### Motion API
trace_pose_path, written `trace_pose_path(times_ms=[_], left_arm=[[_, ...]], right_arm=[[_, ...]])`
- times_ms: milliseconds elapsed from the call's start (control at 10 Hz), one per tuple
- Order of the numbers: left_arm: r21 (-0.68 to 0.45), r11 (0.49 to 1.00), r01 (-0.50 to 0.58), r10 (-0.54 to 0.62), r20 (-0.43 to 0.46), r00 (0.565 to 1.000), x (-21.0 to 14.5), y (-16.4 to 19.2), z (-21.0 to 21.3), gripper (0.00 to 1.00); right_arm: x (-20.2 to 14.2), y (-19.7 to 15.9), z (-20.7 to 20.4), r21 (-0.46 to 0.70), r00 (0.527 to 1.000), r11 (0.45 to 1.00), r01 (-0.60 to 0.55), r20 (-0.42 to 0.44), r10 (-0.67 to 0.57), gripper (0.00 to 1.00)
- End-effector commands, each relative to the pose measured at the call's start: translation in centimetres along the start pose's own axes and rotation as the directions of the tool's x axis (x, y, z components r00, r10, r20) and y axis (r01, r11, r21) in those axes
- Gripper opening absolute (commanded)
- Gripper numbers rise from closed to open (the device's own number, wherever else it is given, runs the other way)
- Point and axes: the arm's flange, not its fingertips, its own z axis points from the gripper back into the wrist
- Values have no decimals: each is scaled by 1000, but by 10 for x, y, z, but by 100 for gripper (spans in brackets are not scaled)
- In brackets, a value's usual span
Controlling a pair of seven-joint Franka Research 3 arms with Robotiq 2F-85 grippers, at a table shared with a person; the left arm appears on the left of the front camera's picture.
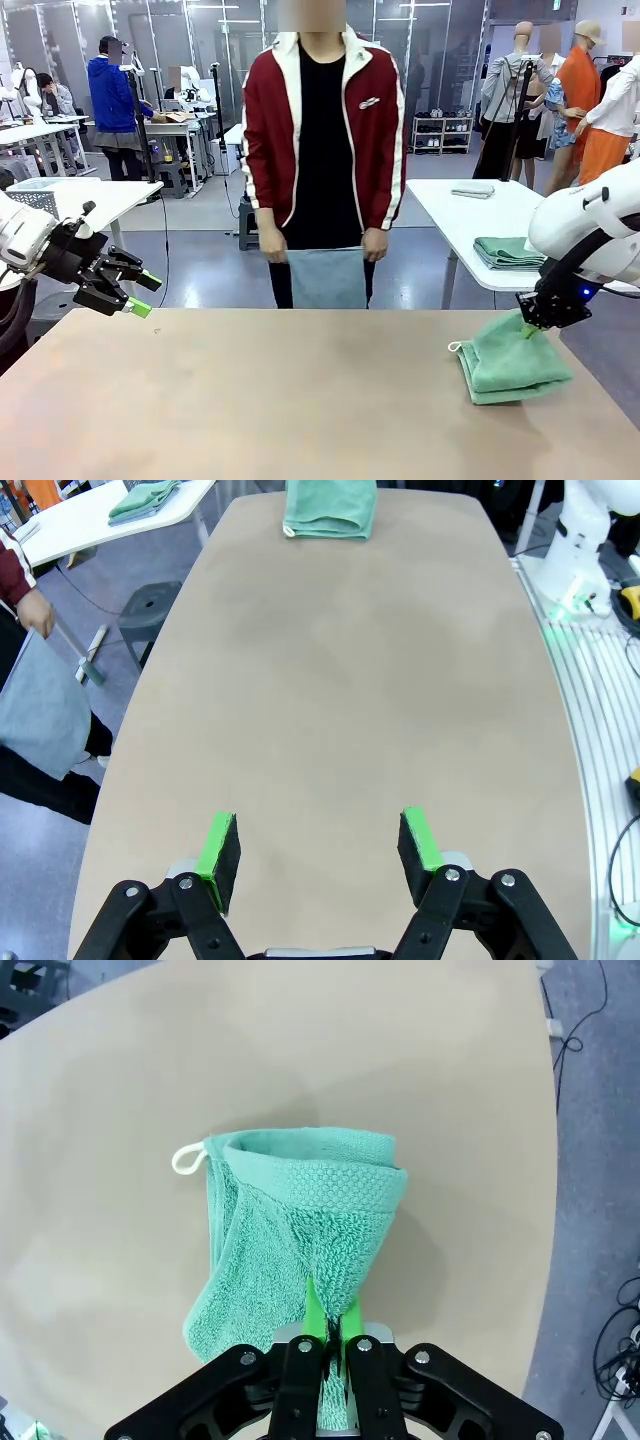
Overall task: Fold the towels and place them in the basket.
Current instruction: Place the folded Towel with hook on the right side of the table.
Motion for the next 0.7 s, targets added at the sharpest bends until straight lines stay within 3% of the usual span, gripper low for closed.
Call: trace_pose_path(times_ms=[0,600], left_arm=[[1,1000,4,-4,4,1000,1,-1,1,81],[1,1000,4,-4,4,1000,1,-1,1,81]], right_arm=[[-5,3,-2,4,1000,1000,3,2,-3,6],[24,-27,-17,-5,998,1000,-24,59,25,6]])
